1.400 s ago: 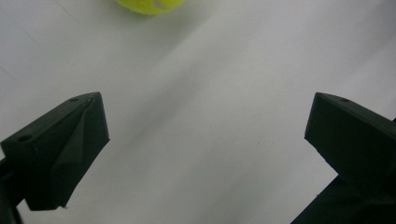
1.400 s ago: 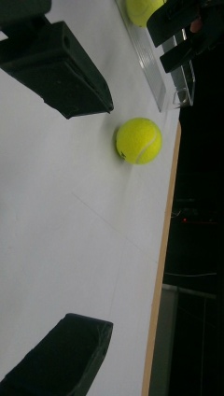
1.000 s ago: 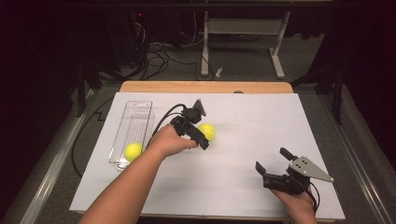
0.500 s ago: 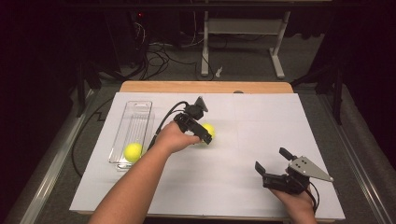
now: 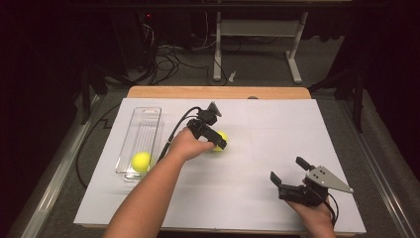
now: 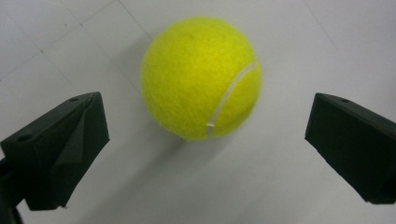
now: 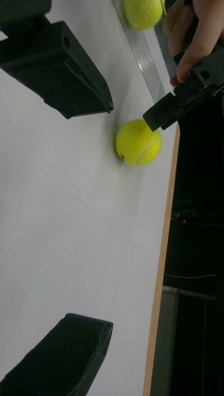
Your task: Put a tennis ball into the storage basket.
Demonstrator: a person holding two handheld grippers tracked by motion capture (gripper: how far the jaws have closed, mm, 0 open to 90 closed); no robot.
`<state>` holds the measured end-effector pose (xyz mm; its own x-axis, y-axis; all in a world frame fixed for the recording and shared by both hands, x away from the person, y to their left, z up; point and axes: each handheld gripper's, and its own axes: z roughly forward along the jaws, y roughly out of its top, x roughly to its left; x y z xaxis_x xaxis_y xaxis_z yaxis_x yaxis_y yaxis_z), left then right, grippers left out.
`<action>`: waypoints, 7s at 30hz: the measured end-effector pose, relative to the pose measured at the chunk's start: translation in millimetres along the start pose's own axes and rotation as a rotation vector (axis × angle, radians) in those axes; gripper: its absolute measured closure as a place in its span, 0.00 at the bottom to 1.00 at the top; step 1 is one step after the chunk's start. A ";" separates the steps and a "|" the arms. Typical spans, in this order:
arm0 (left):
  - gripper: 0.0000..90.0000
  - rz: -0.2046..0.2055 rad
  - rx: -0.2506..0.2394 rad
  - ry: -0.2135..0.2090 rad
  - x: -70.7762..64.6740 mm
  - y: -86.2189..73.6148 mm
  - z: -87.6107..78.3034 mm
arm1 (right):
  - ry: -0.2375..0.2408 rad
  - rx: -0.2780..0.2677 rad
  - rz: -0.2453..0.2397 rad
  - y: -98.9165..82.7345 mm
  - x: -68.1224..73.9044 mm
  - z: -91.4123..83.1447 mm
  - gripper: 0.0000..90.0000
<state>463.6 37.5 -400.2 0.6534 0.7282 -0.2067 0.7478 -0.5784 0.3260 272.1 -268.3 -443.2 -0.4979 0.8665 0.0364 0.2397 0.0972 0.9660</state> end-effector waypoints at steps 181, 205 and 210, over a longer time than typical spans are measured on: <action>0.30 -0.027 0.321 -0.038 8.5 -103.8 -77.9 | 0.008 0.019 -0.040 -1.2 7.9 6.3 0.00; 0.30 -0.046 0.278 -0.041 18.9 -93.4 -122.1 | 0.010 0.019 -0.043 -1.2 8.5 6.6 0.00; 0.30 -0.052 0.277 -0.037 20.0 -92.3 -127.2 | 0.012 0.019 -0.044 -1.1 8.6 6.8 0.00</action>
<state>392.7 152.2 -317.0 0.6135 0.7486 -0.2516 0.7807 -0.6228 0.0506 273.2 -257.6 -445.8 -0.5186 0.8550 -0.0028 0.2333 0.1447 0.9616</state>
